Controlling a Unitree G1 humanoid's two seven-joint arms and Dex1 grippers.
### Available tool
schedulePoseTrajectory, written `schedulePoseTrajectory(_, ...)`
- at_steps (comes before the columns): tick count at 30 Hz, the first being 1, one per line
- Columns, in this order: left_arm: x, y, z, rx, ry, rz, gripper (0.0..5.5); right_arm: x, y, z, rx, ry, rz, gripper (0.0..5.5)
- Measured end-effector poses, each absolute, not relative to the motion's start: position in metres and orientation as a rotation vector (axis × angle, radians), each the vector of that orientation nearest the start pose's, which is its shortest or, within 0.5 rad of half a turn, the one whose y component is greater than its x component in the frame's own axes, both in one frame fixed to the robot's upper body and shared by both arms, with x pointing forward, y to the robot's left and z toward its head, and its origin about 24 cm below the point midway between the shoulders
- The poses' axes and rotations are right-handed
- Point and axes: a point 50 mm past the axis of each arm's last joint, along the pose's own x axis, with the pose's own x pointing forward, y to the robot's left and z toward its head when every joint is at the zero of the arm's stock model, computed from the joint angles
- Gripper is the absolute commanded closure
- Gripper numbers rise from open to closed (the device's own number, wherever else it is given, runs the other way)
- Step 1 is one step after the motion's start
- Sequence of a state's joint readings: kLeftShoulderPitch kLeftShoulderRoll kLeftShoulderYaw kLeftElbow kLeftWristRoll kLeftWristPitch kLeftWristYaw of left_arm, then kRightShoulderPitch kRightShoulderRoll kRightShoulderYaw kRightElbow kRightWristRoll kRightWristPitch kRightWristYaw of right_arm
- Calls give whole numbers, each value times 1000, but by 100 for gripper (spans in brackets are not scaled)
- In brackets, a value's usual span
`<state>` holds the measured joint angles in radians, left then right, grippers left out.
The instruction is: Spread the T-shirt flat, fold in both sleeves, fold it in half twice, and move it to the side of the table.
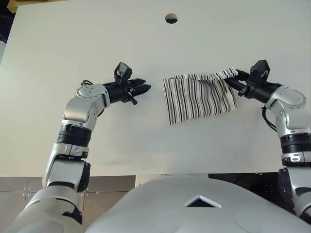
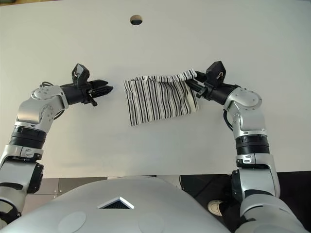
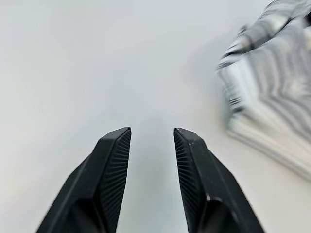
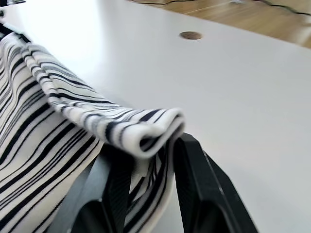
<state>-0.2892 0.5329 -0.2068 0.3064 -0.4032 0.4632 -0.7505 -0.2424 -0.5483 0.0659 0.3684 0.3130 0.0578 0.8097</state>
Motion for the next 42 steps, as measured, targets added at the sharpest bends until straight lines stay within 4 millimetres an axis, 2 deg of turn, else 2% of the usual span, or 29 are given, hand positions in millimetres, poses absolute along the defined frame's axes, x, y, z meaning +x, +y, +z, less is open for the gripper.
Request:
schedulePoseTrajectory(3, 279, 194, 22, -21, 581, -755, 387, 288, -222, 56, -210, 135, 694, 410)
schedulePoseTrajectory(7, 281, 194, 23, -23, 566, -740, 384, 288, -218, 57, -236, 112, 721, 348)
schedulePoseTrajectory(10, 282, 194, 24, -29, 554, -734, 384, 288, -217, 59, -253, 92, 733, 342)
schedulePoseTrajectory(14, 285, 195, 32, -38, 500, -717, 384, 274, -197, 72, -359, -70, 912, 342)
schedulePoseTrajectory(17, 288, 193, 36, -45, 459, -701, 384, 256, -175, 55, -555, -89, 1083, 342)
schedulePoseTrajectory(20, 289, 189, 38, -32, 425, -705, 384, 252, -170, 29, -777, -40, 1125, 342)
schedulePoseTrajectory(21, 289, 189, 40, -9, 402, -697, 384, 256, -170, 23, -838, -31, 1095, 342)
schedulePoseTrajectory(23, 292, 187, 45, 69, 320, -681, 384, 278, -170, 22, -928, -20, 966, 342)
schedulePoseTrajectory(26, 293, 180, 49, 141, 221, -662, 384, 297, -173, 15, -917, 20, 745, 342)
schedulePoseTrajectory(27, 293, 176, 52, 148, 183, -656, 384, 301, -178, 13, -948, 42, 673, 342)
schedulePoseTrajectory(28, 292, 170, 59, 165, 114, -655, 384, 310, -192, 13, -1029, 88, 555, 342)
schedulePoseTrajectory(30, 291, 164, 68, 179, 31, -642, 384, 315, -232, 15, -1181, 195, 367, 342)
schedulePoseTrajectory(32, 292, 160, 74, 162, -26, -610, 384, 308, -283, 18, -1301, 343, 154, 342)
schedulePoseTrajectory(33, 294, 157, 79, 146, -58, -593, 384, 303, -302, 19, -1338, 403, 65, 342)
schedulePoseTrajectory(35, 300, 153, 92, 107, -133, -555, 384, 300, -315, 23, -1390, 436, -33, 342)
schedulePoseTrajectory(36, 302, 151, 99, 100, -178, -538, 384, 302, -315, 26, -1411, 423, -54, 342)
schedulePoseTrajectory(38, 311, 152, 118, 83, -301, -461, 384, 324, -300, 57, -1460, 239, -134, 342)
schedulePoseTrajectory(40, 318, 155, 133, 62, -385, -385, 384, 354, -266, 113, -1488, -104, -238, 342)
schedulePoseTrajectory(42, 325, 159, 145, 89, -452, -297, 384, 372, -226, 167, -1485, -415, -317, 342)
